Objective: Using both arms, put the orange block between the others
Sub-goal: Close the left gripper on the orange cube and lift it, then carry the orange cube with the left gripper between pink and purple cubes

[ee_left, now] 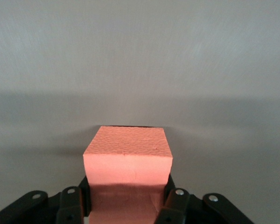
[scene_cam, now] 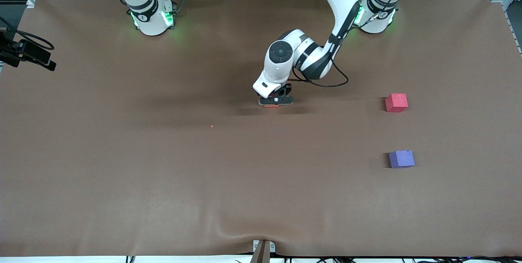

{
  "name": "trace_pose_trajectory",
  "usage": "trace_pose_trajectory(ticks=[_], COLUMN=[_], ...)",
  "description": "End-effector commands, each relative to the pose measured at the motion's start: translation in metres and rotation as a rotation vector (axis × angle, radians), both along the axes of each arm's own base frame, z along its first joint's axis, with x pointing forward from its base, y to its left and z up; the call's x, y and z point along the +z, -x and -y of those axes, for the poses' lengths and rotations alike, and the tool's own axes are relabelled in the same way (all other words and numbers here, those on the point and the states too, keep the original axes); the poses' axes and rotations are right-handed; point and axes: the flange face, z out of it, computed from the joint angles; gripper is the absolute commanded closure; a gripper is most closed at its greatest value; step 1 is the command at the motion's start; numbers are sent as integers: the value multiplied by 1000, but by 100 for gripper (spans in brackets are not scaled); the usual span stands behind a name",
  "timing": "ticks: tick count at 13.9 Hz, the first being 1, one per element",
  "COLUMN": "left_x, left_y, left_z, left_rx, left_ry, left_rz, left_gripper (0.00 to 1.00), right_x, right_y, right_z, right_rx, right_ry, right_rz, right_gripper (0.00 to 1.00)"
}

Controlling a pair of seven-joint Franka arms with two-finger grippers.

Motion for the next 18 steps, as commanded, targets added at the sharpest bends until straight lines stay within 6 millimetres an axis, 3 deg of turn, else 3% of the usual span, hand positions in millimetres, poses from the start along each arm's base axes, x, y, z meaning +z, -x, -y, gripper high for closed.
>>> trace_pose_trajectory(ticks=[1,4,7,11,15,16,18], left_x=[63,108,121,114,79,69,57], left_y=[-52,-111,-155,-185,-200,-200,-191], left_z=[-35,-112,-208,-327,-443,-460,-476], left_rx=[46,22,-53,-130,-250,-276,-279], left_ry=[28,29,3,-4,6,11,14], left_rz=[27,47,20,-6,-33,-42,-65], left_gripper=[100,100,100,100,96,96,96], right_x=[1,1,0,-3,-7,-7,-9], right_y=[0,-1,0,2,6,6,3], right_z=[-1,4,7,16,26,25,19], right_rx=[-3,-11,-9,-15,45,46,57], right_ry=[17,17,16,13,6,6,6], right_rz=[16,21,11,-2,-20,-18,-17], right_gripper=[0,0,0,0,0,0,0])
